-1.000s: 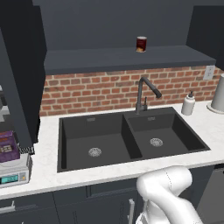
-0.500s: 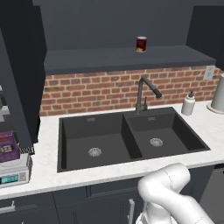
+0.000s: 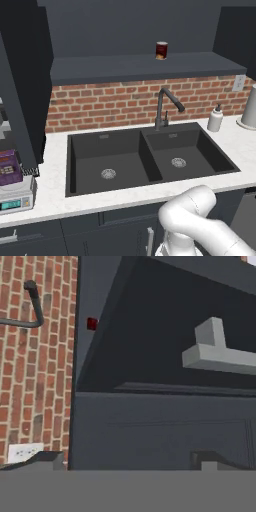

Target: Pick the cereal and place it on the digital scale for weighing, and close the cabinet.

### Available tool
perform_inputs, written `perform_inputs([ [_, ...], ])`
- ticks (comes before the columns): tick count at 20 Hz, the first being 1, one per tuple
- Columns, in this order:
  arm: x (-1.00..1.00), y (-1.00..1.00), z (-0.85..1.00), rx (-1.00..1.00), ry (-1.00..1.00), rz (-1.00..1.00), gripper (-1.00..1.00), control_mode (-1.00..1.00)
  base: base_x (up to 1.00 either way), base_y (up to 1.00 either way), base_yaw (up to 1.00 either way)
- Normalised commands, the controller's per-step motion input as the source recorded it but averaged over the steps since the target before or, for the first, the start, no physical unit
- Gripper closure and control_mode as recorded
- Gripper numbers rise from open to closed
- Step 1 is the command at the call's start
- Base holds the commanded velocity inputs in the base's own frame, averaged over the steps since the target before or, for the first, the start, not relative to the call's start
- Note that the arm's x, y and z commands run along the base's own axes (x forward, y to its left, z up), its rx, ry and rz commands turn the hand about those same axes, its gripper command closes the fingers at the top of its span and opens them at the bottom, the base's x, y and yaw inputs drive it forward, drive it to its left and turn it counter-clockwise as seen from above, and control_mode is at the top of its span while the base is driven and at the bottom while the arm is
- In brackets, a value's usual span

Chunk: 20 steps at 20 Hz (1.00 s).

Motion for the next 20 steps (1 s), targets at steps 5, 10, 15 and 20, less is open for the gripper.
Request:
perform_inputs([
  [5, 0.67, 0.0, 0.0, 0.0, 0.0, 0.14, -1.0, -1.0, 0.0, 0.0, 0.0],
  [10, 0.63, 0.0, 0.0, 0.0, 0.01, 0.09, -1.0, -1.0, 0.0, 0.0, 0.0],
  [15, 0.51, 0.01, 0.0, 0.0, 0.04, 0.08, -1.0, -1.0, 0.0, 0.0, 0.0],
  [20, 0.07, 0.16, 0.07, -0.01, 0.01, 0.1, -1.0, -1.0, 0.0, 0.0, 0.0],
])
